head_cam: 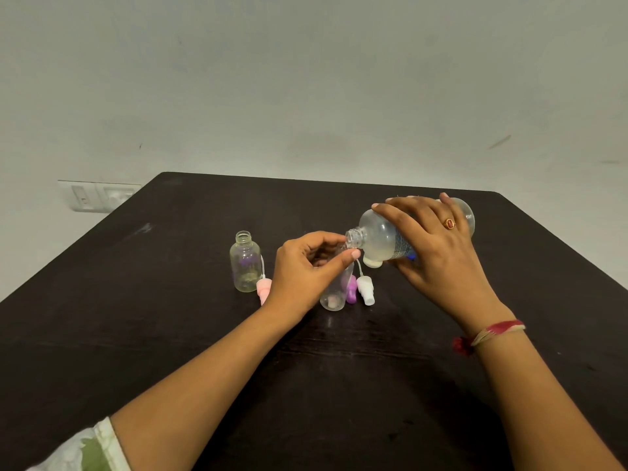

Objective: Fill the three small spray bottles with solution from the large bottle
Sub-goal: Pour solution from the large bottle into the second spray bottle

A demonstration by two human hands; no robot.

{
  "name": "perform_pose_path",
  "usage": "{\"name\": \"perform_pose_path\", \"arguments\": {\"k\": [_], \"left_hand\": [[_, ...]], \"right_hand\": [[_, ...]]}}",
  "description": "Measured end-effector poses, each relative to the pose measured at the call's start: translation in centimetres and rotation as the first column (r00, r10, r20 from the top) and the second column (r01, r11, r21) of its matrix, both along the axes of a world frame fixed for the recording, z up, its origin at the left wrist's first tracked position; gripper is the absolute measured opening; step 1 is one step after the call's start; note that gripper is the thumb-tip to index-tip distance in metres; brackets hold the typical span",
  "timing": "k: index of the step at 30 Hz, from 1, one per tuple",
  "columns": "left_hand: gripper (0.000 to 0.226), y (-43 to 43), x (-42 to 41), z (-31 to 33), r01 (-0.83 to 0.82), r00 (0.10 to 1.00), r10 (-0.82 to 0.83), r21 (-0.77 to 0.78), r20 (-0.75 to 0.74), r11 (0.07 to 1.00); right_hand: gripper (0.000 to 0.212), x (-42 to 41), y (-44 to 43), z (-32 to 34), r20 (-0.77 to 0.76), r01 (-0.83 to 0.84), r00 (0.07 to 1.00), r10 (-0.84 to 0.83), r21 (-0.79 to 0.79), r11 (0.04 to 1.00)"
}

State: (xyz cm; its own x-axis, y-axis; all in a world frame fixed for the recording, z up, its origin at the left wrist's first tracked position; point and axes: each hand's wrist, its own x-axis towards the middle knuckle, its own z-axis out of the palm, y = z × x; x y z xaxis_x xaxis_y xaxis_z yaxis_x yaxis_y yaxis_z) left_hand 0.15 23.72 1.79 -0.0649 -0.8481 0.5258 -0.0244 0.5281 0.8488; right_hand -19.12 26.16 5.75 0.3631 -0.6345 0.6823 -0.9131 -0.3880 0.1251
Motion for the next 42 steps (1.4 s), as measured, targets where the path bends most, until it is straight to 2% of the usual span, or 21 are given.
{"name": "perform_pose_path", "arguments": {"k": [42], "left_hand": [[0.022, -0.01, 0.03, 0.03, 0.006, 1.000, -0.006, -0.015, 0.016, 1.000]], "right_hand": [[0.077, 0.16, -0.04, 0.01, -0.028, 0.033, 0.999, -0.034, -0.015, 0.999]]}}
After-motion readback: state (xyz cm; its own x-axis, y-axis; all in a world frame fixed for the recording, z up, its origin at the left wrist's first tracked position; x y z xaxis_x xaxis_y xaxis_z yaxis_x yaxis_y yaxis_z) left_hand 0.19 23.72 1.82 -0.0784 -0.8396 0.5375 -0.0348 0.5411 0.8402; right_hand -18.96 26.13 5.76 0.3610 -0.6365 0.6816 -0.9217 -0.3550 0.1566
